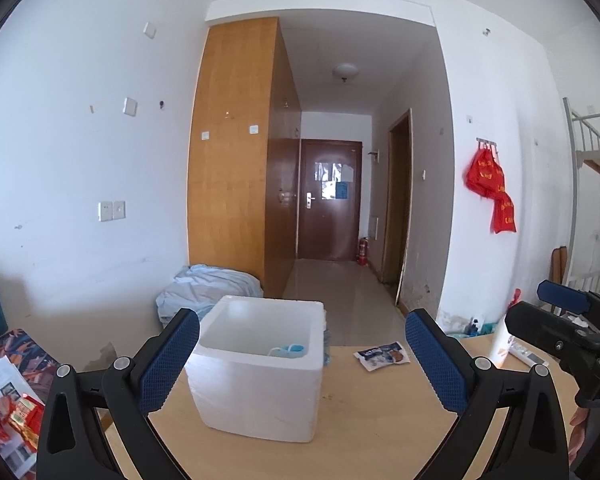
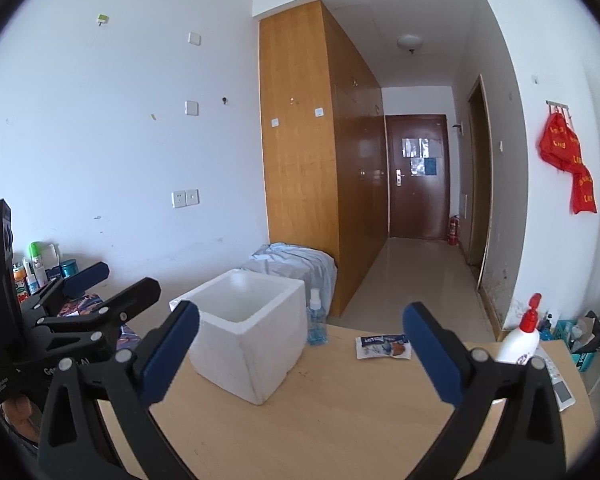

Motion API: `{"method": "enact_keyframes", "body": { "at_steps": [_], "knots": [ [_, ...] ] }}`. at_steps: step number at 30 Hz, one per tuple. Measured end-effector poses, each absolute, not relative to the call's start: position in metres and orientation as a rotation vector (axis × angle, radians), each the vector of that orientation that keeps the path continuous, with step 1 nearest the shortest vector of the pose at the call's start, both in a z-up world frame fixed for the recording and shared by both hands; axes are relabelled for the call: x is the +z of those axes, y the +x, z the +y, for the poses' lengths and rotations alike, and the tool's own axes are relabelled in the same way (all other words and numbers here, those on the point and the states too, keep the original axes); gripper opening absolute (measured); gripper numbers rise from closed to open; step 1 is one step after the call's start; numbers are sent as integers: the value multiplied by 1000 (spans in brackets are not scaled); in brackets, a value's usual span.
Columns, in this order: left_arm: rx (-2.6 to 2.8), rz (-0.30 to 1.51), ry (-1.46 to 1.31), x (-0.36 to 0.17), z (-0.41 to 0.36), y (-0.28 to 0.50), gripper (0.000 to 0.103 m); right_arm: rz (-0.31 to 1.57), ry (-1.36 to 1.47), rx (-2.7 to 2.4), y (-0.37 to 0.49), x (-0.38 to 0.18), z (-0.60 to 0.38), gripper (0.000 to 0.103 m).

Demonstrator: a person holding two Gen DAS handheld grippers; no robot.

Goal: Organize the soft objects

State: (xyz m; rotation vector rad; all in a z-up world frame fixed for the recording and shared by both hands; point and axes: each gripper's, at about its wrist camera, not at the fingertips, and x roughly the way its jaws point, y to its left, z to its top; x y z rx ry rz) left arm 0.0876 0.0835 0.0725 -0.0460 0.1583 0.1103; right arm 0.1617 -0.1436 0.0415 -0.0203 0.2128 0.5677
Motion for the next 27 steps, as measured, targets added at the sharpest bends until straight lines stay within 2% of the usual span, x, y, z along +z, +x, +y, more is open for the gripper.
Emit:
{"method": "enact_keyframes", "body": {
  "at_steps": [14, 27],
  "knots": [
    [41, 186, -32, 56, 57, 69, 103, 249, 14, 577, 147, 17, -163, 103],
    [-16, 212, -66, 12, 44, 46, 103, 310, 55, 563, 125, -20, -179, 103]
  ]
}}
